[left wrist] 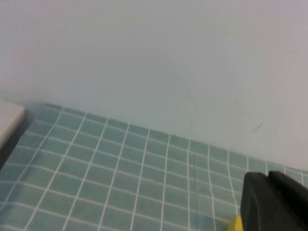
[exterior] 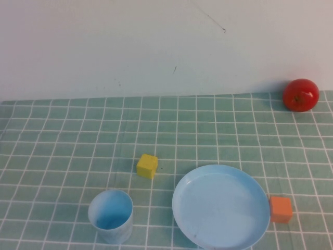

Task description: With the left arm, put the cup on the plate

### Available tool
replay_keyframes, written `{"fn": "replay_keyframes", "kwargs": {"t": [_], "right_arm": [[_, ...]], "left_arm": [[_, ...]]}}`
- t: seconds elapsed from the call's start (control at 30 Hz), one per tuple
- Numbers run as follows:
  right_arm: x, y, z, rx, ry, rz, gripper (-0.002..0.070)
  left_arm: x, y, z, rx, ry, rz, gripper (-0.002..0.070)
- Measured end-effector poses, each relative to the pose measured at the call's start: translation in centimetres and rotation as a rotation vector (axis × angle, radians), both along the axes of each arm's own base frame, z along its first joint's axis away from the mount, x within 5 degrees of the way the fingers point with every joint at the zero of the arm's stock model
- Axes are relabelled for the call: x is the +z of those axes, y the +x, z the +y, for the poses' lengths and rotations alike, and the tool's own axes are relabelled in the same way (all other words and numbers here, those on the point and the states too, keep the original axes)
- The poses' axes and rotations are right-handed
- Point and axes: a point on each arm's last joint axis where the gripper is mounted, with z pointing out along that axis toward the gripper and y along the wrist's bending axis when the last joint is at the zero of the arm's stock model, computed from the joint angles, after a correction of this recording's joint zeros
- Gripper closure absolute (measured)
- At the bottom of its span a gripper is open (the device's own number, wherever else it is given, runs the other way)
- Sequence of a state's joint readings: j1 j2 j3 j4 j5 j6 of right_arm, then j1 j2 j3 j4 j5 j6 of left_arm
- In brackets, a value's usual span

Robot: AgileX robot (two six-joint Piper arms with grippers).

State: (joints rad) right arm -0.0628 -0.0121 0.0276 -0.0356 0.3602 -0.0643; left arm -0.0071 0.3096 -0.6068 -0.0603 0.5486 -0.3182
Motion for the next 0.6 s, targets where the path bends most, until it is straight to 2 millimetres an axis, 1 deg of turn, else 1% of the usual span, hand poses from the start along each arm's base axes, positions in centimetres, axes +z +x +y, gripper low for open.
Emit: {"fn": "replay_keyframes", "kwargs": {"t": [0.17, 0.27, 0.4, 0.47, 0.6], "right_arm": [[0.0, 0.0, 0.0, 0.000, 0.000, 0.000, 0.0678], [0.0, 0.0, 0.0, 0.000, 0.000, 0.000, 0.0678], [0.0, 0.0, 0.0, 0.000, 0.000, 0.000, 0.0678], [0.0, 0.0, 0.0, 0.000, 0.000, 0.000, 0.0678], [0.0, 0.0, 0.0, 0.000, 0.000, 0.000, 0.0678]], "left_arm": [[-1.5, 1.3, -0.2, -0.027, 0.009, 0.128, 0.0677], [-2.0, 2.1, -0.7, -0.084, 0.011, 0.192, 0.0678], [-2.4, 3.7, -2.1, -0.231, -0.048, 0.233, 0.0677], [-2.3, 4.6, -2.9, -0.317, -0.055, 0.221, 0.0677], [-2.4, 6.7, -4.3, -0.476, -0.126, 0.216, 0.0677]]}}
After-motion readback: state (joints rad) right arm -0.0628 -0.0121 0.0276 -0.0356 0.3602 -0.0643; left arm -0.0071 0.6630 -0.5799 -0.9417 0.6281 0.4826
